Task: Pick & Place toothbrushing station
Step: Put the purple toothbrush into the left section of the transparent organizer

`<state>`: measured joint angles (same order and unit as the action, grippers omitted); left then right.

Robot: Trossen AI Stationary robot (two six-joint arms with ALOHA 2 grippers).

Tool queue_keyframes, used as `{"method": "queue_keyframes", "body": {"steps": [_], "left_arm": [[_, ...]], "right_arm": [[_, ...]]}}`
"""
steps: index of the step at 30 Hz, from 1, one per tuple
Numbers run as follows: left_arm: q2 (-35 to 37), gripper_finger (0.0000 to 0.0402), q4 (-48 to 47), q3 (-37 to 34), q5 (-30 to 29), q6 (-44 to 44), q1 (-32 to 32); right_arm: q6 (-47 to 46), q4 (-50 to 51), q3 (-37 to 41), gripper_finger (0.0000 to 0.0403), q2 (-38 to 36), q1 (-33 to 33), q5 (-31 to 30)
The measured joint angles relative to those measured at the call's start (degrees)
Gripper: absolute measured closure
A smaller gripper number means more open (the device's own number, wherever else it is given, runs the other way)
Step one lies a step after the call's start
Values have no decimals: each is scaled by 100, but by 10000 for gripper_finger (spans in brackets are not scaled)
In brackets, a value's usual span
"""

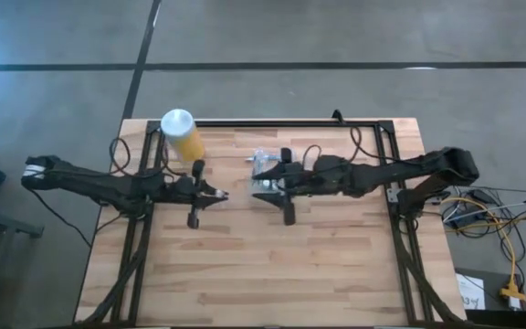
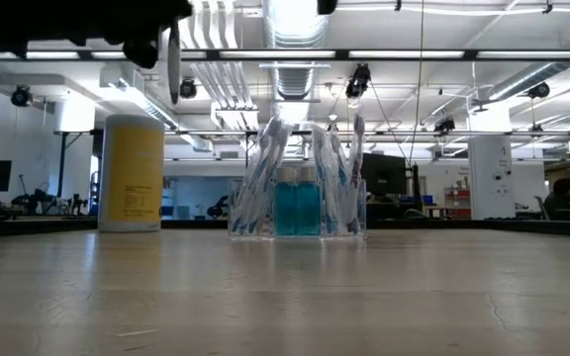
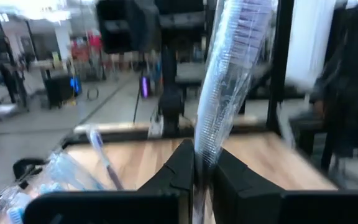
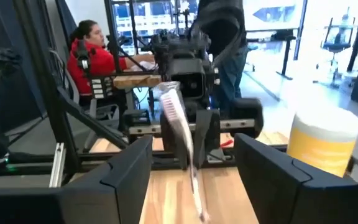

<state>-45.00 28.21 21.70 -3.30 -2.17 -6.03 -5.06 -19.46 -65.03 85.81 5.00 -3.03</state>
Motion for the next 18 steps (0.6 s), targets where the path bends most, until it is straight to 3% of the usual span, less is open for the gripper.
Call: {"method": "queue_keyframes", "body": {"steps": [5, 9, 14, 18], "left_arm": [[-75, 376, 2132, -947, -27, 531, -2], [-536, 376, 2734, -1201, -265, 620, 1], [-1320, 376, 3030, -912, -913, 648, 2], [-2033, 376, 3935, -722, -1337, 439, 77]], "right_arm": [[174, -196, 970, 184, -663, 97, -17], [78, -766, 2048, 208, -1091, 196, -469], [97, -1519, 3399, 278, -1754, 242, -1158], [-96, -2550, 4299, 344, -2004, 250, -1270]]}}
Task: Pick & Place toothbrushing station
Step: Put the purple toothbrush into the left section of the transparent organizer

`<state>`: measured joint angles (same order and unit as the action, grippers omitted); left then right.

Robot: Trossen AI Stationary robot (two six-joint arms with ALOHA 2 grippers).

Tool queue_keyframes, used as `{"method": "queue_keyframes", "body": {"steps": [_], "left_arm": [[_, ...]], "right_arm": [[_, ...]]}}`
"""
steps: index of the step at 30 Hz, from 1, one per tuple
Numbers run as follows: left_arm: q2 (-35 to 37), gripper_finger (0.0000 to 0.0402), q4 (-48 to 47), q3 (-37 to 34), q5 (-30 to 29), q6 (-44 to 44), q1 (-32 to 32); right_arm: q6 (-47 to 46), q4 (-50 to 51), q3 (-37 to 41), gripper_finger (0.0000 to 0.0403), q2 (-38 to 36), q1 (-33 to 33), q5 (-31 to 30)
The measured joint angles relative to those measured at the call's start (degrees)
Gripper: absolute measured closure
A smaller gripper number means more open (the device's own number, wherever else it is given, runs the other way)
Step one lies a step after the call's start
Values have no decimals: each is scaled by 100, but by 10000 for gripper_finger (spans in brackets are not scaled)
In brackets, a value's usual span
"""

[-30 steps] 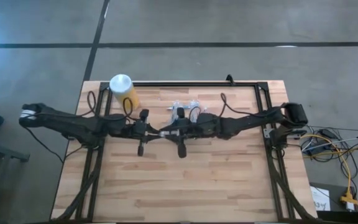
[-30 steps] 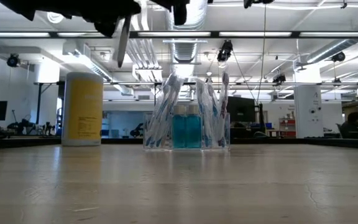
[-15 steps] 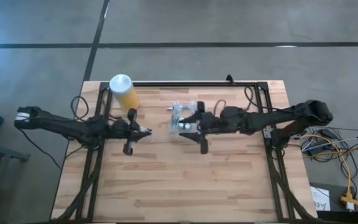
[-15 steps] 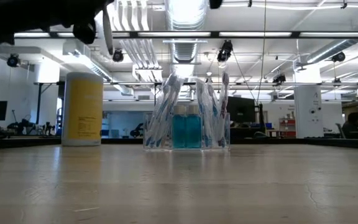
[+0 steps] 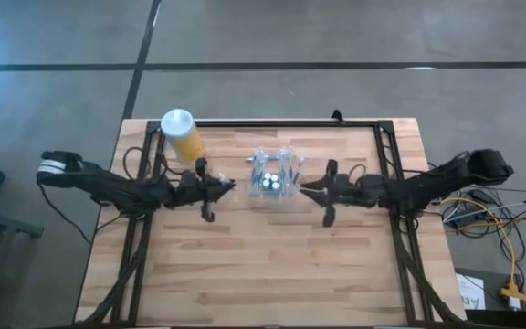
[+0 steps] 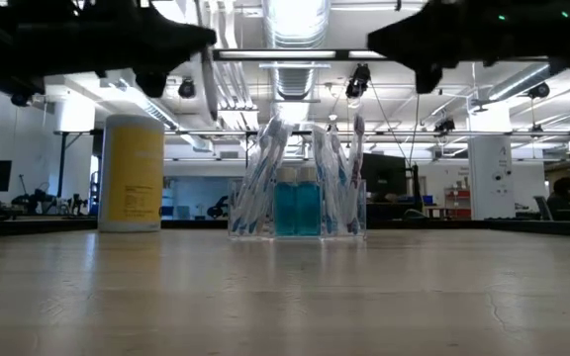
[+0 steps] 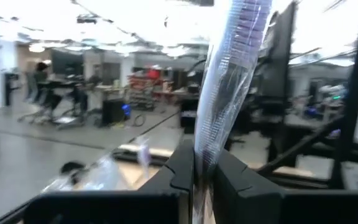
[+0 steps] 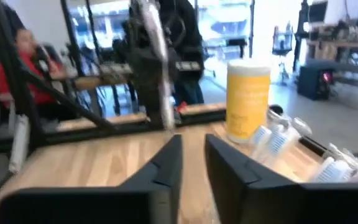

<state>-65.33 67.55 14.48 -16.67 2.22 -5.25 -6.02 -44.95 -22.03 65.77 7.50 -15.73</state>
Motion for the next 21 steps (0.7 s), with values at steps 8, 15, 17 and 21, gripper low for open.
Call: {"method": "queue_keyframes", "body": {"steps": [8, 15, 17, 21], "left_arm": [[-1312, 376, 597, 304, -102, 366, 596], [-2186, 376, 1236, 569, -834, 528, 822], [-2384, 376, 1251, 707, -1001, 543, 869], [-2755, 376, 1261, 944, -1115, 649, 905]], "right_arm": [[41, -1329, 1049, 390, -54, 18, -98], [69, -1380, 1223, 390, -5, 56, -82], [70, -1416, 1207, 390, -17, 51, -85], [70, -1401, 1213, 390, -19, 53, -79]]}}
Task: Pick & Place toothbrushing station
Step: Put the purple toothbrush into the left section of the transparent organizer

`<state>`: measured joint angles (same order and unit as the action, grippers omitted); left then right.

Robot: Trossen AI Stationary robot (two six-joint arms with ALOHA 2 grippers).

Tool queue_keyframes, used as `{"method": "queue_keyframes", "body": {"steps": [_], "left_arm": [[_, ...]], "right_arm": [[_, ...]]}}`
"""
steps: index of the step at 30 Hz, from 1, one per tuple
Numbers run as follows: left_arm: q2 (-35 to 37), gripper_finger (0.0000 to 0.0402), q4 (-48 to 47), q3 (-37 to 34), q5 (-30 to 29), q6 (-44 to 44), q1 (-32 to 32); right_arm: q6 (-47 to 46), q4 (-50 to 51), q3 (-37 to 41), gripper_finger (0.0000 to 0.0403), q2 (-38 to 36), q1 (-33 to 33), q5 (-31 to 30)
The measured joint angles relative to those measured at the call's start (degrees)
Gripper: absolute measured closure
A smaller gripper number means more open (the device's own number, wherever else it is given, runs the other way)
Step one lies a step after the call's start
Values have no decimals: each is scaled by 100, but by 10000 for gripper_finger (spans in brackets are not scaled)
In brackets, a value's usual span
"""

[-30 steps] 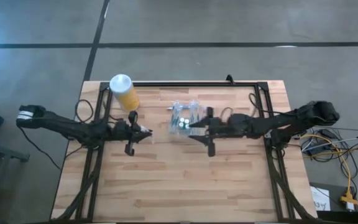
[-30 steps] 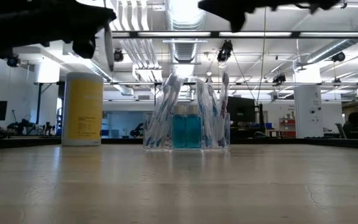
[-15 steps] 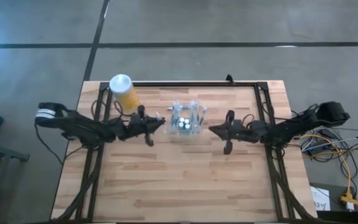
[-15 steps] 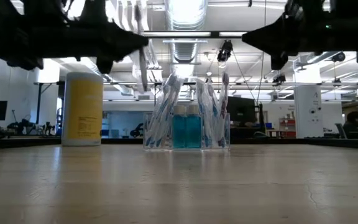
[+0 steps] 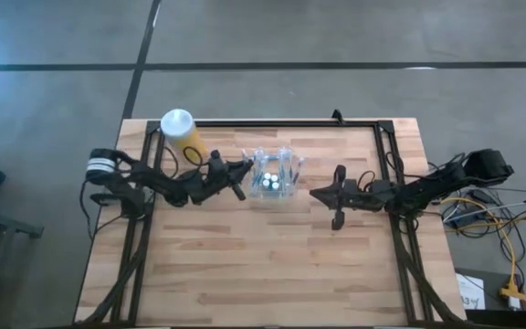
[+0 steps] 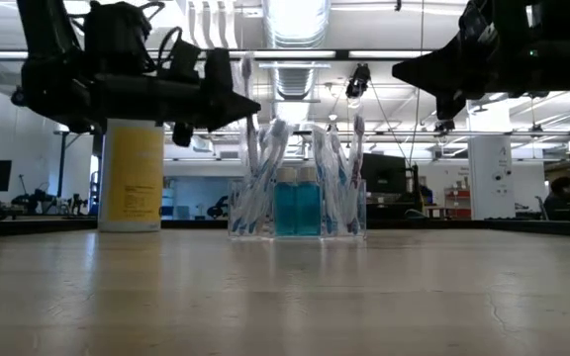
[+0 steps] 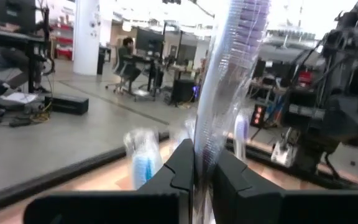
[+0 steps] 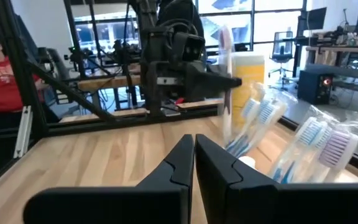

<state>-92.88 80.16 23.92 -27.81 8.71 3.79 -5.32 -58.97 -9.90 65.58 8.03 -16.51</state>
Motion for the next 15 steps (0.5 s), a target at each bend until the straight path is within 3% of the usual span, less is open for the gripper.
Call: {"method": "queue_keyframes", "body": {"steps": [15], "left_arm": [[-585, 376, -379, 38, -157, 46, -8]], "right_arm": [[-24, -1, 5, 390, 0, -2, -2]]}}
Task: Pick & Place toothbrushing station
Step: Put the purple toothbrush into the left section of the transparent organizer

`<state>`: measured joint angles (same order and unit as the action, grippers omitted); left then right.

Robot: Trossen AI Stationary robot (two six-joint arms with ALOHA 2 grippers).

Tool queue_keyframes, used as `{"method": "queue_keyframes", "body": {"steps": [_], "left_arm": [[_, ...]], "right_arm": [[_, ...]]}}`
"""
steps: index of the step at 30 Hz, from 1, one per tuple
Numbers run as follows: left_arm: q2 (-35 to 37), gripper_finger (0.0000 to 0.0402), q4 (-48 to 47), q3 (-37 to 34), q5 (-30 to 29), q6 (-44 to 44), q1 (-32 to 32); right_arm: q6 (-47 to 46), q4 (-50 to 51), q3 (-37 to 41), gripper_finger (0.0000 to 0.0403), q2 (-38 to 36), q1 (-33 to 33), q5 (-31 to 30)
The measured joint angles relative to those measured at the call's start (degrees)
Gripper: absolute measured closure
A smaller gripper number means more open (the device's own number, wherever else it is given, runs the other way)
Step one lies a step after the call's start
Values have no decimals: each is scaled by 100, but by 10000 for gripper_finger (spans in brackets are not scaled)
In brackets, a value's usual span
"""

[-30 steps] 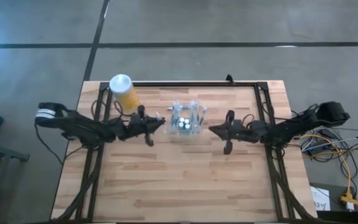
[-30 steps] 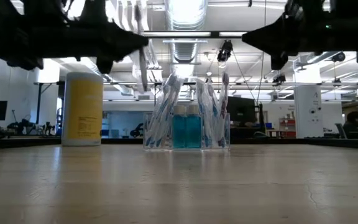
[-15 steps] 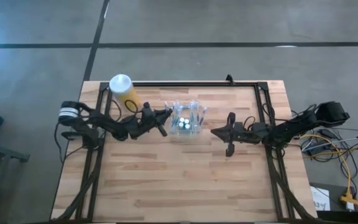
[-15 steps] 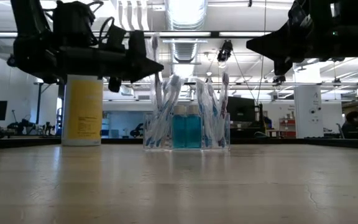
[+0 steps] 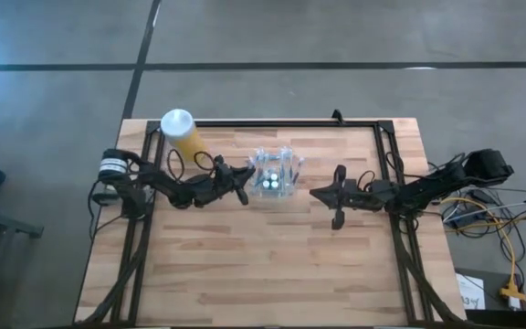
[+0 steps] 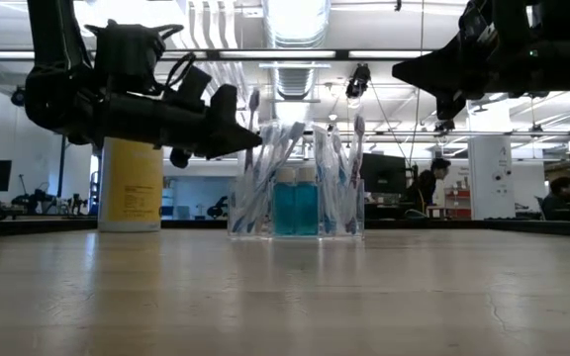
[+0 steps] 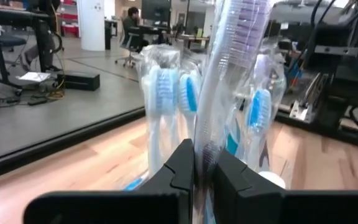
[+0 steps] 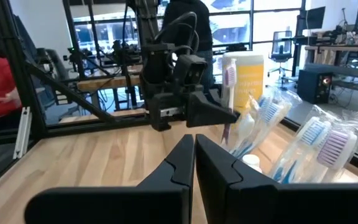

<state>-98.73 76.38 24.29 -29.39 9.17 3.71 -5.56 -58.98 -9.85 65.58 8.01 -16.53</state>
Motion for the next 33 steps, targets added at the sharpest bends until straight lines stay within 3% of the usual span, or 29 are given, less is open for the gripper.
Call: {"method": "queue_keyframes", "body": {"steps": [12, 22, 33], "left_arm": [[-3, 374, -331, -20, -11, -34, 3], [45, 260, -344, -20, 52, -105, 3], [917, 217, -1046, -22, 142, -478, -8]], "right_arm": [[0, -4, 0, 390, 0, 0, -2], [2, 0, 0, 390, 0, 0, 0], [0, 9, 0, 390, 0, 0, 0]]}}
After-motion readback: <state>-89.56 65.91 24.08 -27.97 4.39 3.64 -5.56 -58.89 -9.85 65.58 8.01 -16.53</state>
